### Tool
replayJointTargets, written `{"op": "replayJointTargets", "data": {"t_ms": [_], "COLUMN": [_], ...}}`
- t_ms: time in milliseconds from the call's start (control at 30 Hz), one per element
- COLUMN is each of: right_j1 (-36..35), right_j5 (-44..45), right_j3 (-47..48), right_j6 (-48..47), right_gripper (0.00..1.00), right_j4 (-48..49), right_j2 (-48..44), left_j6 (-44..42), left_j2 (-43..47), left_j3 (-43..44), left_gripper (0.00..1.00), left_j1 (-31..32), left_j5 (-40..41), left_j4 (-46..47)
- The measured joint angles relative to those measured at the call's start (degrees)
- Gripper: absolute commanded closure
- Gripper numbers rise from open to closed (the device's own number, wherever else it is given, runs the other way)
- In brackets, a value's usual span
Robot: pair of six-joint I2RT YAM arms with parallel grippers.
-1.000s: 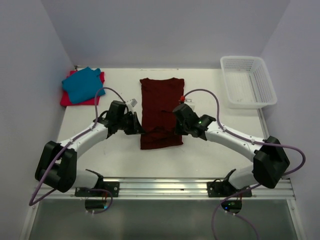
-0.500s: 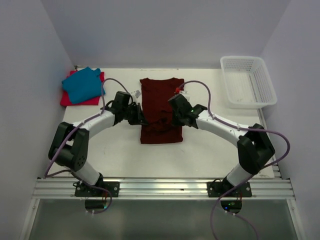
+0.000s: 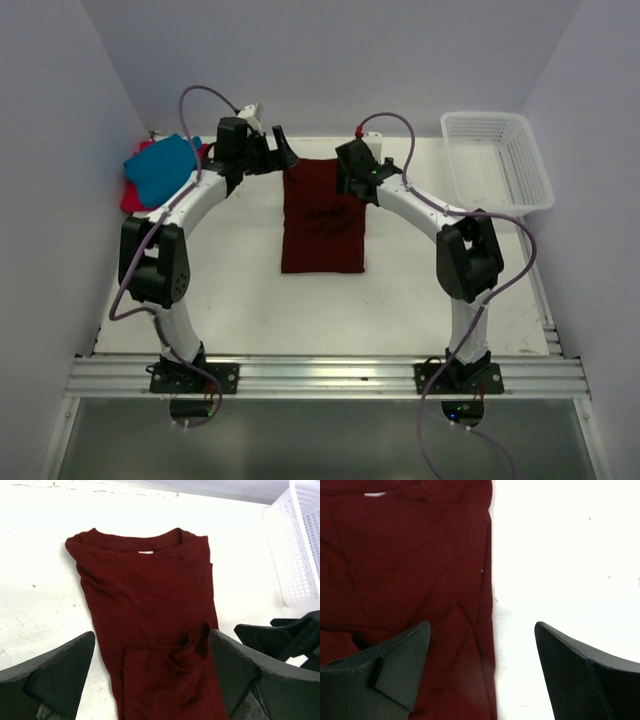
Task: Fold and stack the t-shirts
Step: Fold the folded rectangular tshirt in 1/3 of the way
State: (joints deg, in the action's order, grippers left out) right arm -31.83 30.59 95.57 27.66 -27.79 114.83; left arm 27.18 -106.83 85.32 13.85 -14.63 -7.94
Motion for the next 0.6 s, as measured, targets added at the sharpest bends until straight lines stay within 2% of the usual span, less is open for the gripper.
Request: {"op": "replayJointTargets", "data": {"t_ms": [200,267,333,367,433,467,533,600], "right_j1": [-0.09,-0.07,0.2,0.48,1.36,2.03,3.58,5.22], "right_j5": [0.02,-0.11,-1.79,-3.15,-6.36,-8.09,-12.26,-15.72], "right_j3": [-9.86,-11.8,-12.46,-12.46,-12.46,-12.33,-11.85,-11.15], "right_j6": [-1.84,-2.08,-2.47,-2.56,-2.8,-2.51,-1.99,-1.7], "right_gripper": [0.17,0.22,0.4,0.67,1.0,1.0,1.0,1.0], "right_j4": [2.08,2.93,3.52,3.96,4.76,5.22,5.9,6.6], "right_j2": [-7.56,-9.38,-10.1,-10.1,-9.66,-9.18,-7.5,-5.33], "left_j6": [0.79,0.94,0.94,1.03,1.6,1.88,2.49,3.37], "left_j2": [6.97,7.78,7.67,7.39,6.47,5.75,3.85,1.49], "left_j3": [-8.13,-10.93,-12.85,-13.55,-14.6,-15.04,-16.0,-17.03], "left_gripper": [0.0,0.0,0.04,0.18,0.4,0.6,0.76,0.8], "left_j1": [0.17,0.22,0.33,0.44,0.48,0.48,0.48,0.48], "left_j5": [-0.15,-0.63,-1.22,-1.66,-3.1,-4.02,-6.21,-9.25], "left_j4": [3.56,4.92,5.84,6.05,7.19,7.98,10.43,13.42]}}
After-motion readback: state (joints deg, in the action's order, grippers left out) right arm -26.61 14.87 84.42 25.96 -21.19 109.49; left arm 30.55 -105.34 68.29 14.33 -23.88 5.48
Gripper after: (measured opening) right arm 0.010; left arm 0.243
